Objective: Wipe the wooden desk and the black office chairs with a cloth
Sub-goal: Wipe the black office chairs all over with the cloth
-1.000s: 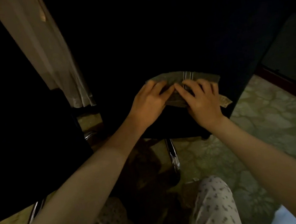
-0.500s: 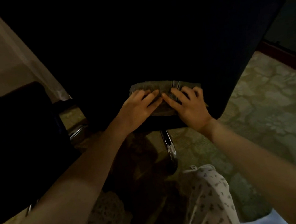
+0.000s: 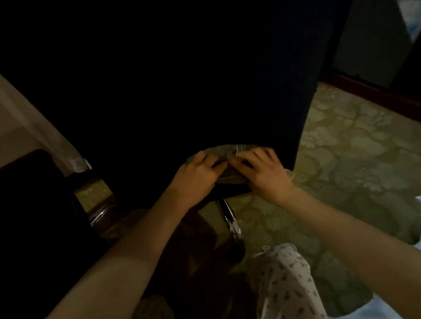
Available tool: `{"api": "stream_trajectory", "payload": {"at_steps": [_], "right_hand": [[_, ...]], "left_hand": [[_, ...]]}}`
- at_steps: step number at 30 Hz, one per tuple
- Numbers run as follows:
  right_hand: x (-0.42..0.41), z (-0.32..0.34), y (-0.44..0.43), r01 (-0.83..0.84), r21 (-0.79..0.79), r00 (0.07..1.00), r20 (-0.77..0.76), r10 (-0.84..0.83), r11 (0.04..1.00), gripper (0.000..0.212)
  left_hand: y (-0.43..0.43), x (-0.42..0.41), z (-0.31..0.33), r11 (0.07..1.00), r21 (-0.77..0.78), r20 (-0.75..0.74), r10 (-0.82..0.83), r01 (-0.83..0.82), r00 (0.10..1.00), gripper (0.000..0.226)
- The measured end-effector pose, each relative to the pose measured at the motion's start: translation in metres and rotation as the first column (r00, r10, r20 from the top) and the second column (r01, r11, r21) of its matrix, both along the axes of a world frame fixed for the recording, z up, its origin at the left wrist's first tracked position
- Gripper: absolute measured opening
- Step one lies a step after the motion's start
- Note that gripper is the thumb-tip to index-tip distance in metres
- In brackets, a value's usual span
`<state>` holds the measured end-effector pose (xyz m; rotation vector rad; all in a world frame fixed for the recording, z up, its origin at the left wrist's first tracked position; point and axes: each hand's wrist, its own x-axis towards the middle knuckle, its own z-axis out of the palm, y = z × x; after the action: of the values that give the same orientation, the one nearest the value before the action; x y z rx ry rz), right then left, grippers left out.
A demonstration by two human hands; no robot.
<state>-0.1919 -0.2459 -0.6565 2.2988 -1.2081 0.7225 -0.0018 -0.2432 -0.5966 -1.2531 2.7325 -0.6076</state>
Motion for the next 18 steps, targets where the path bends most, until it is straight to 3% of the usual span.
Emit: {"api": "stream_trajectory", "payload": {"at_steps": [4,9,15,18], "right_hand": [[-0.04,0.037,0.003,0.029,-0.147,0.976,0.216,0.004,0.989,0.047],[-0.074,0.068,0.005,0.122,-0.24,0.97,0.232,-0.065,0.963,0.046],[-0.074,0.058,-0.01,0.133,0.011,0.964,0.23,-0.132,0.991,0.05],[-0.064,0.041,-0.01,0.13,0.074,0.956,0.254,-0.145,0.989,0.051]], "left_hand": [[-0.007,-0.034,0.038,0.946,-0.252,-0.194,-0.258,0.206,0.947,0.05],[-0.018,-0.07,0.071,0.905,-0.342,-0.205,-0.335,0.253,0.919,0.05],[-0.028,-0.079,0.064,0.945,-0.222,-0.039,-0.256,0.241,0.966,0.056],[-0.037,-0.071,0.049,0.928,-0.246,0.004,-0.289,0.281,0.957,0.051]]}}
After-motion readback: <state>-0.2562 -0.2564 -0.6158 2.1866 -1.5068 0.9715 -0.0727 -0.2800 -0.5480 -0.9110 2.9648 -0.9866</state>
